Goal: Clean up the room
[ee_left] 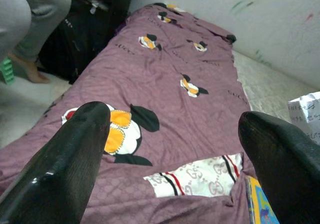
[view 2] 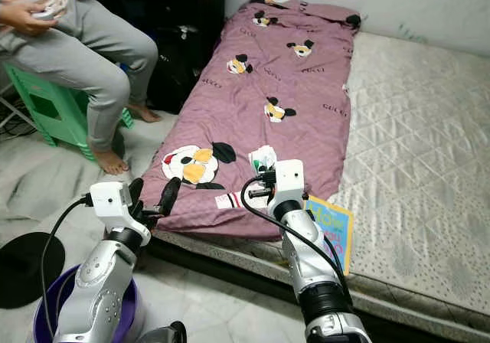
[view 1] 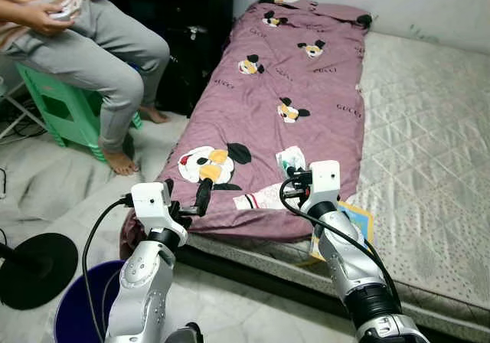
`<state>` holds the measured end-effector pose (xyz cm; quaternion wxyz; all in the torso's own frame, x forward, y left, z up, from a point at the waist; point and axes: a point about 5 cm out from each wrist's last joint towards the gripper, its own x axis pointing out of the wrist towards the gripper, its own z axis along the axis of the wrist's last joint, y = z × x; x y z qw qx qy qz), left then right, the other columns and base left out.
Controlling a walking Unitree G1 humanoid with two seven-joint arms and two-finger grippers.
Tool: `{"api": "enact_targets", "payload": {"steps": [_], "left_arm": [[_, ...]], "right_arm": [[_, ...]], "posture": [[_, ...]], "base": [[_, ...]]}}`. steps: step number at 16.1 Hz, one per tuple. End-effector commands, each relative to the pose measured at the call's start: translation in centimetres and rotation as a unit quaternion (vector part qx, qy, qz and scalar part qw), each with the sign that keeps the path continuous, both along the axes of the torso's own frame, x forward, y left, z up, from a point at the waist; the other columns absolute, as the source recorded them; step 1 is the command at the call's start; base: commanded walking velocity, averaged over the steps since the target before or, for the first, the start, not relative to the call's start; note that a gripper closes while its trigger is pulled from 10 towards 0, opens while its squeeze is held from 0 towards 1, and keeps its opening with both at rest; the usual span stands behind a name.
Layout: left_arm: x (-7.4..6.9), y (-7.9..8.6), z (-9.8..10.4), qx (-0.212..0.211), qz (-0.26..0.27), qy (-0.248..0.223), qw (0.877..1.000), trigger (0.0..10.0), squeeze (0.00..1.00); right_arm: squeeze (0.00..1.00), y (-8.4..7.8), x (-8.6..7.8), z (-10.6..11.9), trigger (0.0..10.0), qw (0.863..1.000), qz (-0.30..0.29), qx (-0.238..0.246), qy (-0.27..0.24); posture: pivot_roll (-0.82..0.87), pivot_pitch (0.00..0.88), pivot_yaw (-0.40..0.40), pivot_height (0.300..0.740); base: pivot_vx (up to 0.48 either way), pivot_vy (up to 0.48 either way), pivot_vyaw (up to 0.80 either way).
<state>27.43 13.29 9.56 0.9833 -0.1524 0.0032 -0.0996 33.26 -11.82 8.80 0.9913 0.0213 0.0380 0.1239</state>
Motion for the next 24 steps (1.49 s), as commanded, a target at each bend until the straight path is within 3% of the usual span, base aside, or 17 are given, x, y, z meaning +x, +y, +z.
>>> {"api": "enact_targets", "payload": {"steps": [1,18,24], "left_arm": [[0.03,-0.01,0.12,0.001,-0.001,-0.004,1.0,10.0,0.0],[0.08,-0.05,0.01,0.004,0.001,-0.003,1.0,10.0,0.0],[0.17,0.02,-0.04,0.004,0.004,-0.002,1.0,10.0,0.0]], "right_arm": [[0.0,-0.25,0.17,0.11,10.0,1.0,-0.005,-0.001,-0.002],[0.0,-0.28,0.22,0.04,10.0,1.0,-0.005,-0.005,-0.001],[0.0,-0.33,0.26,-0.05,10.0,1.0,-0.005,-0.007,0.0]], "posture": [[0.06,0.122,-0.018,0.74],[0.06,0.116,-0.019,0.74],[0.06,0.118,-0.02,0.74]], "base": [[0.337,0.0,0.0],[0.337,0.0,0.0],[0.18,0.0,0.0]]}}
